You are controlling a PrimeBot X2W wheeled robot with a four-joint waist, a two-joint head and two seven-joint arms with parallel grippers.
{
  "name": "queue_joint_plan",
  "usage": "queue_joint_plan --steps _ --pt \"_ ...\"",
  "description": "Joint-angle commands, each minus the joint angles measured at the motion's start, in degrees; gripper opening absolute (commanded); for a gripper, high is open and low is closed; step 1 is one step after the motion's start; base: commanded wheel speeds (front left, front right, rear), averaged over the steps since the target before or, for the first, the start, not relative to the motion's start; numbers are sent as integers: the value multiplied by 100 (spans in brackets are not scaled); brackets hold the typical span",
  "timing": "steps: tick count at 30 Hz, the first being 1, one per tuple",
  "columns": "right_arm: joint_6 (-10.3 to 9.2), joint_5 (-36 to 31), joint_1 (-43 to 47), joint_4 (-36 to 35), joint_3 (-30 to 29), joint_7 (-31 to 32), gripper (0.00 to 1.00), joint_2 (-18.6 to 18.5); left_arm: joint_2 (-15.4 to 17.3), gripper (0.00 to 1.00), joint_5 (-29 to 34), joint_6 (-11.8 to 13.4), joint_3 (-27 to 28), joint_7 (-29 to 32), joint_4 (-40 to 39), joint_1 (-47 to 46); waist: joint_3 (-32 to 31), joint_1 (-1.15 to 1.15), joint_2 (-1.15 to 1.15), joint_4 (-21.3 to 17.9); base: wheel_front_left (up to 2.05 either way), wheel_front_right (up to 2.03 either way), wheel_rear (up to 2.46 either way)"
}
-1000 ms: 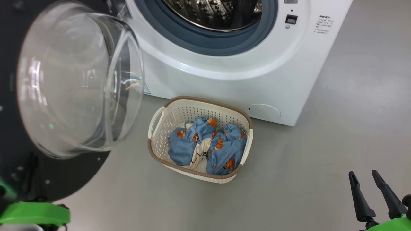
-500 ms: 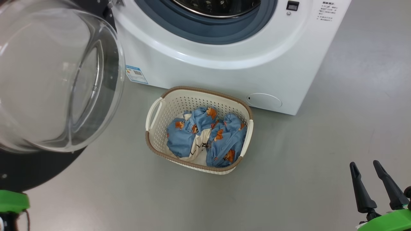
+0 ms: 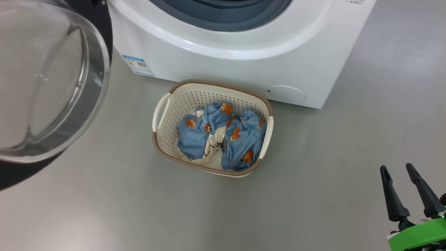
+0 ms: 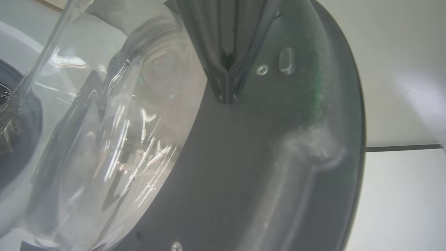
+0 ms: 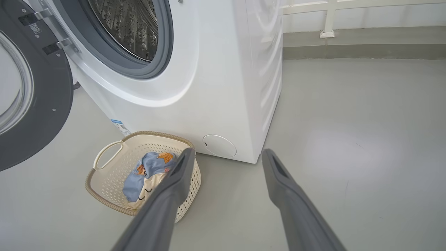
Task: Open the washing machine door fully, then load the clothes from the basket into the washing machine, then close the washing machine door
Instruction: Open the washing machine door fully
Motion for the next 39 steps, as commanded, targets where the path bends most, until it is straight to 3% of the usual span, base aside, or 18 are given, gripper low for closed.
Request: queue_joint_plan --steps 1,11,23,32,39 --pt "17 -100 -89 -144 105 -69 100 -125 457 0 71 3 299 -34 -5 -225 113 0 0 -25 0 0 0" --pt "17 -135 -313 -195 113 -69 100 -198 917 0 504 -312 934 -35 1068 -1096 490 0 0 -116 0 0 0" --pt "17 -176 -463 -230 162 -69 100 -247 1179 0 972 -429 1198 -35 1687 -1680 707 0 0 -169 0 0 0" --pt "17 -172 -447 -145 226 -69 100 -199 1086 0 1165 -477 1383 -35 1821 -1698 478 0 0 -195 0 0 0" --pt "17 -130 -346 -81 299 -69 100 -134 695 0 1182 -533 1353 -35 1442 -1240 95 0 0 -160 0 0 0"
